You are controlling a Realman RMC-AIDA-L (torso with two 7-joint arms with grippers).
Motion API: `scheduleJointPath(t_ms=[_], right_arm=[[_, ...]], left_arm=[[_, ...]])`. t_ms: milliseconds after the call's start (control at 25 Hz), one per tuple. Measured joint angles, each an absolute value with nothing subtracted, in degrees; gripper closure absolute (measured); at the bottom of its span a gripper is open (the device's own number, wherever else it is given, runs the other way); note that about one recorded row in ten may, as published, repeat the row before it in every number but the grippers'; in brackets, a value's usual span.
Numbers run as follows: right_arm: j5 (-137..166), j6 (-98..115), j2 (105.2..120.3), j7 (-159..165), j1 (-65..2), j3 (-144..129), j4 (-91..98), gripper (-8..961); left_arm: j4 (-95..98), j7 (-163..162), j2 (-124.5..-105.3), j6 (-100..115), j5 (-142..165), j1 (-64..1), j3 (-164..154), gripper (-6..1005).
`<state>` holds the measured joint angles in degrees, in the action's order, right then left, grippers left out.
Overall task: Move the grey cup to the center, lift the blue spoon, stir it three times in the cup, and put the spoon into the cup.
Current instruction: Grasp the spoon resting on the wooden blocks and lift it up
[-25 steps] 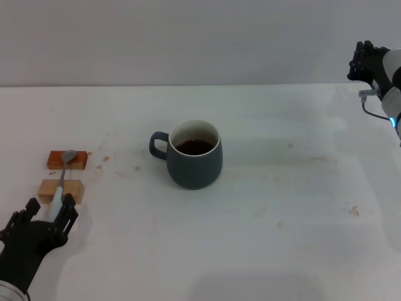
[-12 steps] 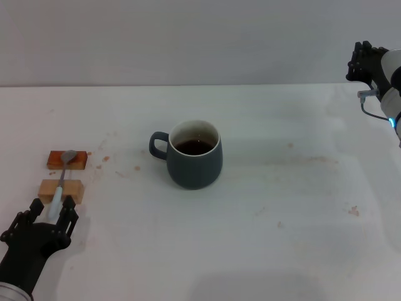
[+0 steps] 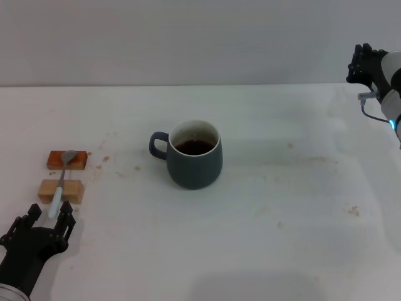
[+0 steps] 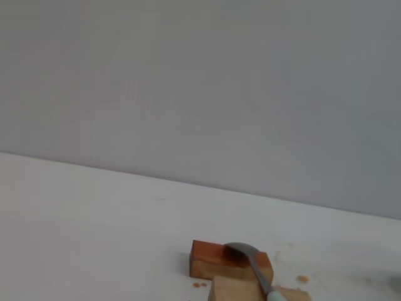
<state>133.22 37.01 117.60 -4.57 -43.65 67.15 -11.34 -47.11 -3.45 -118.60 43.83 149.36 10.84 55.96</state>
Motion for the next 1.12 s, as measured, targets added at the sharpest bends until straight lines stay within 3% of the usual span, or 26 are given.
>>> scheduleJointPath(t_ms=[880, 1120], right_arm=[[134.1, 36.8, 117.60, -4.6, -43.6, 67.1, -11.3, 871], [134.2, 36.8, 117.64, -4.6, -43.6, 67.1, -11.4, 872]], left_arm=[[-47.0, -2.6, -118.56, 43.7, 148.9, 10.2, 55.5, 465], [-47.0, -2.6, -118.64, 43.6, 148.8, 10.2, 55.5, 582]])
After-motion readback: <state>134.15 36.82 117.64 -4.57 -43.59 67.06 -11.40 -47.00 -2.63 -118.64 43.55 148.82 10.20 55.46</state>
